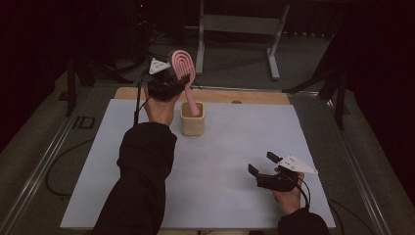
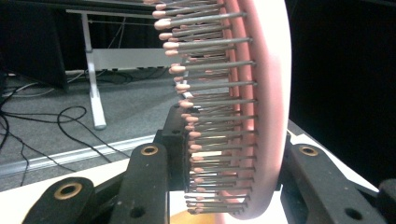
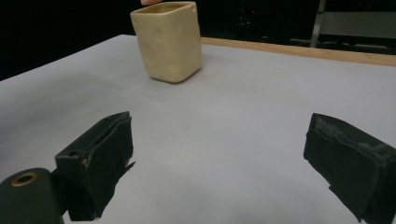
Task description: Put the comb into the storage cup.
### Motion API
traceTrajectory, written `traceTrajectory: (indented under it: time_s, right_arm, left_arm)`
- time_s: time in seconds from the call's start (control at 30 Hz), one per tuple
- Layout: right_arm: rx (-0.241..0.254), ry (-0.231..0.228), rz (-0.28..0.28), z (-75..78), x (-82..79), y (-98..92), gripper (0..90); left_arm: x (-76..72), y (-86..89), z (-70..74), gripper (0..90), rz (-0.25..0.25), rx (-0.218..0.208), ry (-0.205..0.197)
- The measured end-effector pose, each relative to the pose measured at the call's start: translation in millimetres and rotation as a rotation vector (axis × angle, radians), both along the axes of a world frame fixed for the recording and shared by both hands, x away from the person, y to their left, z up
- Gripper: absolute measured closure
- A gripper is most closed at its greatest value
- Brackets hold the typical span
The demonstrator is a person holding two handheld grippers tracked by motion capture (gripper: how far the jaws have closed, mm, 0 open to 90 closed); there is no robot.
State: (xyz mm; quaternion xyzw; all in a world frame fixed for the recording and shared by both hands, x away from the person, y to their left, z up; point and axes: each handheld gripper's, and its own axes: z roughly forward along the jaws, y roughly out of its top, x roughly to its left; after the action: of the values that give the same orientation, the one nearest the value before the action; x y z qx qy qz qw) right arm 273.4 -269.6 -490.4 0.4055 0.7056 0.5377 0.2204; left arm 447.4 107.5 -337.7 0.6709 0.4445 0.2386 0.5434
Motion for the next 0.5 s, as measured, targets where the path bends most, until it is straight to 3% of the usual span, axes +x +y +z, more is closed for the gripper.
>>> traceTrajectory:
  time_s: [0.5]
  right_arm:
    - [0.007,-0.002,0.001,1.0,-0.5,-0.5,8.1]
  left_arm:
    - [6.0,-9.3,-12.2,64.8,0.031,0.022,0.002]
